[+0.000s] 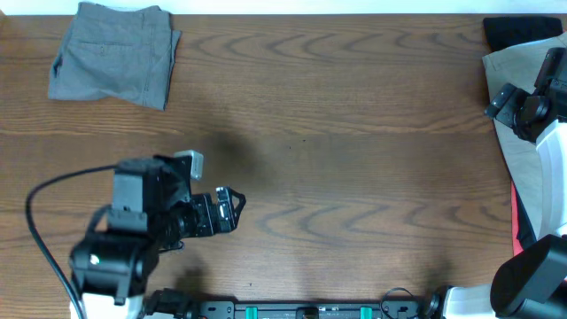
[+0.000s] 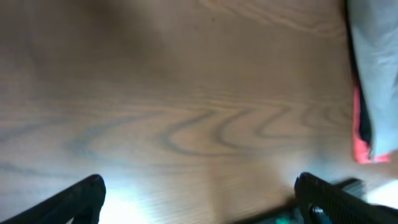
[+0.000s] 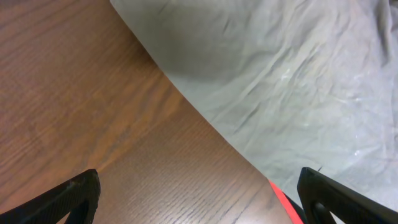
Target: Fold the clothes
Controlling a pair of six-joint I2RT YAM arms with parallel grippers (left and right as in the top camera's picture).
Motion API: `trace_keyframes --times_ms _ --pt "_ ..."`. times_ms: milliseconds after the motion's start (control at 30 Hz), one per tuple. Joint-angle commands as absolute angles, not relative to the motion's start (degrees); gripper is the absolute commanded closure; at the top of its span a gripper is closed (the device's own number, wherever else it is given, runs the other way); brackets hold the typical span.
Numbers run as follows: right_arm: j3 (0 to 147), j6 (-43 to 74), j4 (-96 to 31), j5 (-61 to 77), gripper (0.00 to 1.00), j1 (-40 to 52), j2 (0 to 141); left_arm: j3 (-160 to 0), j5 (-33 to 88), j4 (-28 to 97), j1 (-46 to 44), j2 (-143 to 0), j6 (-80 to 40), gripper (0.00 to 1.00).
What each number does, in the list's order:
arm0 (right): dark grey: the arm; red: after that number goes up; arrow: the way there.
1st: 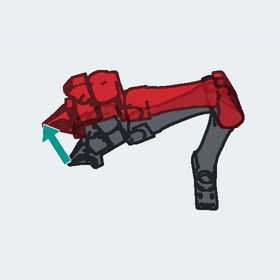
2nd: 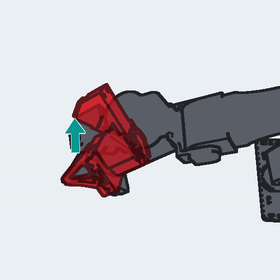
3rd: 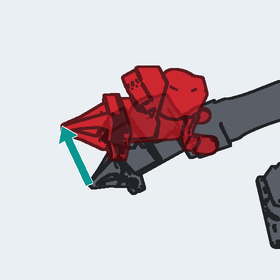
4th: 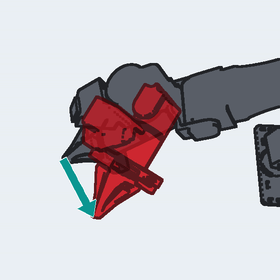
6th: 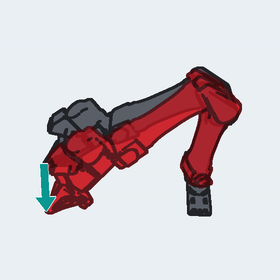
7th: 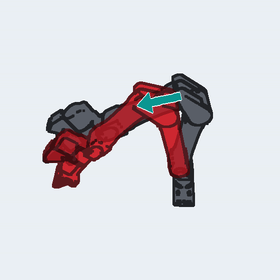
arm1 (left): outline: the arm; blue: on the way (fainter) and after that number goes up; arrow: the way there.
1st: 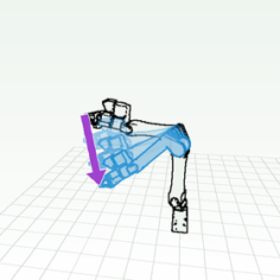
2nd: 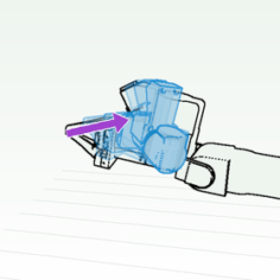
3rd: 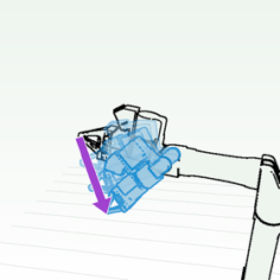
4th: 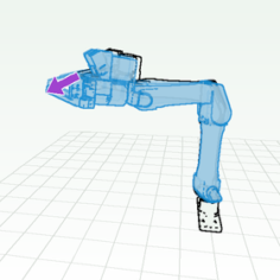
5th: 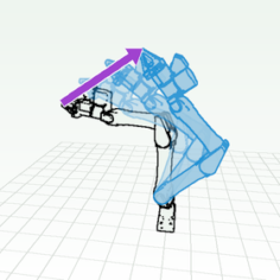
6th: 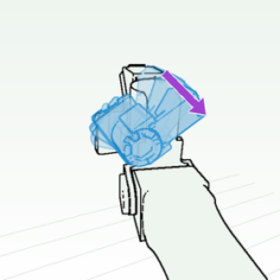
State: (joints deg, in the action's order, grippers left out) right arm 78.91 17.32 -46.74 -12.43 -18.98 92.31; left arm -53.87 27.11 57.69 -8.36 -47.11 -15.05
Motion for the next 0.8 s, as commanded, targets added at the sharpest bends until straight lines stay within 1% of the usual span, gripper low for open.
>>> trace_keyframes --times_ms 0,133,267,500,633,767 --pt "79.81 16.67 -46.76 -12.86 0.01 -18.70 92.36 -44.82 24.80 50.17 -8.49 -39.13 -12.21 0.02" --pt "79.81 16.67 -46.76 -12.84 0.01 -18.70 92.36 -33.32 24.86 36.75 -7.97 -27.99 -12.01 0.02" --pt "79.81 16.67 -46.76 -12.84 0.01 -18.70 92.38 -23.38 25.23 26.41 -7.79 -18.94 -9.34 0.02" --pt "79.81 16.67 -46.76 -12.86 0.01 -18.70 92.36 -11.44 24.80 11.03 -6.74 -12.12 -6.07 0.02" --pt "79.81 16.67 -46.76 -12.84 0.01 -18.70 92.36 -5.72 24.77 4.40 -3.99 -7.92 -3.42 0.02" --pt "79.81 16.67 -46.76 -12.86 0.01 -18.70 92.36 -2.33 24.77 2.66 -1.80 -4.80 -1.19 0.02"
